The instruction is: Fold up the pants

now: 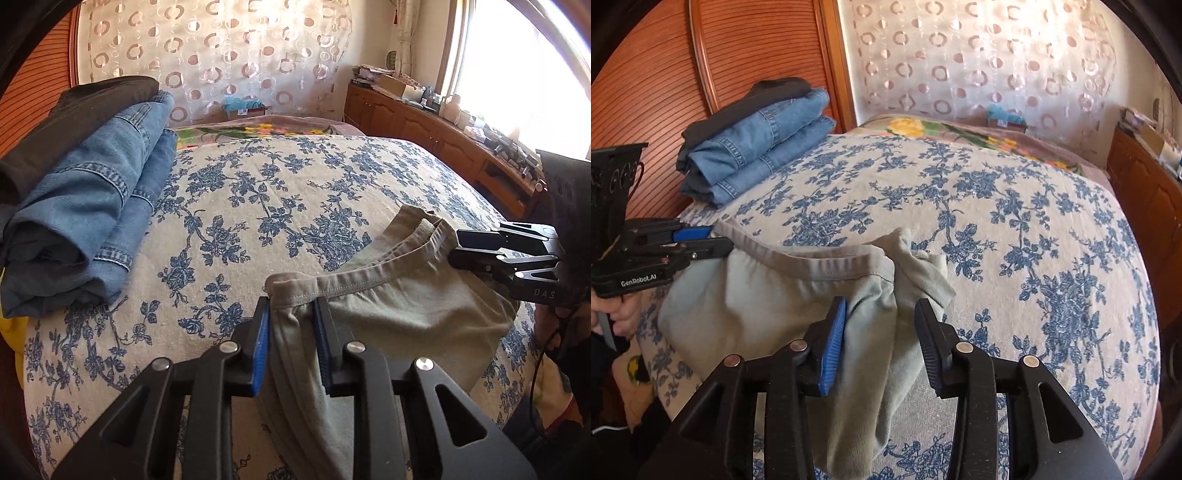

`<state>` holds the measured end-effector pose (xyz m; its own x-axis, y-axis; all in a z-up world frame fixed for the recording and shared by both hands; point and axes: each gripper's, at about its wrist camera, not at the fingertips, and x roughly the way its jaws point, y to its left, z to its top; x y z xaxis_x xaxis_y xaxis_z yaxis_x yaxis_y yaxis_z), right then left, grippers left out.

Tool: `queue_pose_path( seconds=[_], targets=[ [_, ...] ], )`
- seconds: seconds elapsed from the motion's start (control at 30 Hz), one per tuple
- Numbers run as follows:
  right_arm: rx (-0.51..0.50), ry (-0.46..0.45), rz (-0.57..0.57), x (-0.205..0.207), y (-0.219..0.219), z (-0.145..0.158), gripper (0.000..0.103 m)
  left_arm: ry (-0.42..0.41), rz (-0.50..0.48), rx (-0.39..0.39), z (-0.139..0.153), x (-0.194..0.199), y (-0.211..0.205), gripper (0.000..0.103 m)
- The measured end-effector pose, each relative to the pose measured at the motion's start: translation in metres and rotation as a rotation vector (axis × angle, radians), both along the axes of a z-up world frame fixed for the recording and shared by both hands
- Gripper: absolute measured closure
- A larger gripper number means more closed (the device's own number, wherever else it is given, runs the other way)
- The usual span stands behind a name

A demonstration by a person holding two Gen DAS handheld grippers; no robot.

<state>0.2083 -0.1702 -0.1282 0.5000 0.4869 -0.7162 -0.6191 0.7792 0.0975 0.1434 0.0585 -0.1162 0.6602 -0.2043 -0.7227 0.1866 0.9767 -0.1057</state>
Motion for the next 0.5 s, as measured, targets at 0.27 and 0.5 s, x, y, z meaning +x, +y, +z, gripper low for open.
queue_pose_path(
  seconds=[0.27, 0.5],
  targets=[
    [0.076, -0.066, -0.104, 0.0, -0.016, 0.014, 0.102, -0.027, 0.064, -0.01, 0.002, 0.0, 0.008, 0.092],
    [0.088, -0.039, -0.094, -0.003, -0.03, 0.016, 0.1, -0.015, 0.055, -0.025, 0.008, -0.005, 0.009, 0.072]
  ],
)
